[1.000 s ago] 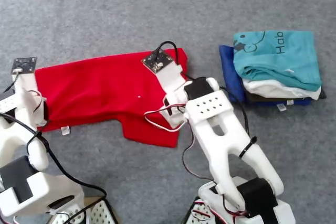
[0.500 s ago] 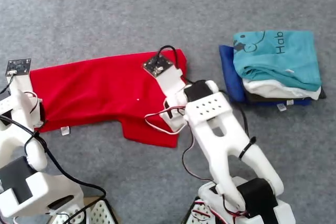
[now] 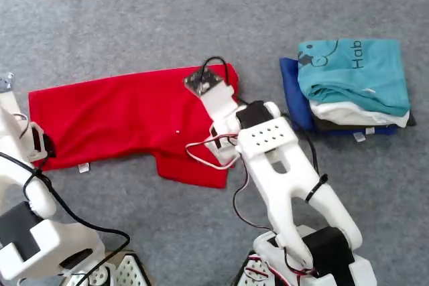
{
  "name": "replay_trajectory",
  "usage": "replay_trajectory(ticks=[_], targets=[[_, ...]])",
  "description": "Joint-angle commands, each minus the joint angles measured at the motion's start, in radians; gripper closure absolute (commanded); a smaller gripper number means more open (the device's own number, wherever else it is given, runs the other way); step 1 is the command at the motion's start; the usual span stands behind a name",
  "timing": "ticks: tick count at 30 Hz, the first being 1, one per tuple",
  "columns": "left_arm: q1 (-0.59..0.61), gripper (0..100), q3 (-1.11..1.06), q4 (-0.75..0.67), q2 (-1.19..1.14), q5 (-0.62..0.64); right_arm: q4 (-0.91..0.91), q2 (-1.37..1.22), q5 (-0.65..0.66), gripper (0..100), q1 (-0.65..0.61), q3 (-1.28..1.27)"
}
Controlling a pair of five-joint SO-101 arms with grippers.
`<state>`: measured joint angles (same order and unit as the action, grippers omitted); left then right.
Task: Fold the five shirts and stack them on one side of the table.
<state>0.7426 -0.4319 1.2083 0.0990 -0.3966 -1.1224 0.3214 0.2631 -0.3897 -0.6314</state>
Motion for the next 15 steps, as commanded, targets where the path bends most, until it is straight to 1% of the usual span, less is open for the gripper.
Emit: replay_trajectory(ticks=[1, 2, 3, 4, 5, 6, 7, 9, 12, 15], targets=[[0.013, 80, 0.130, 0.040, 0.031, 0.018, 0.087, -0.056, -0.051, 95.4, -0.031, 0.128], [0.015, 84, 0.150, 0.040, 0.031, 0.041, 0.101, -0.104, -0.068, 99.3, -0.044, 0.162], [0.013, 89, 0.162, 0.038, 0.028, 0.080, 0.104, -0.154, -0.078, 96.7, -0.060, 0.197], [0.007, 95, 0.171, 0.037, 0.021, 0.126, 0.109, -0.209, -0.084, 96.2, -0.080, 0.232], [0.004, 98, 0.171, 0.029, 0.018, 0.163, 0.117, -0.268, -0.084, 97.6, -0.097, 0.272], [0.002, 95, 0.153, 0.012, 0.015, 0.196, 0.137, -0.325, -0.084, 98.6, -0.110, 0.305], [-0.005, 95, 0.124, -0.018, 0.011, 0.242, 0.157, -0.383, -0.084, 98.2, -0.121, 0.335], [-0.016, 97, 0.059, -0.094, 0.008, 0.319, 0.184, -0.493, -0.084, 98.4, -0.137, 0.400], [-0.030, 97, -0.050, -0.199, 0.003, 0.339, 0.184, -0.630, -0.084, 98.4, -0.155, 0.481], [-0.045, 97, -0.153, -0.276, 0.012, 0.339, 0.123, -0.673, -0.083, 98.4, -0.181, 0.512]])
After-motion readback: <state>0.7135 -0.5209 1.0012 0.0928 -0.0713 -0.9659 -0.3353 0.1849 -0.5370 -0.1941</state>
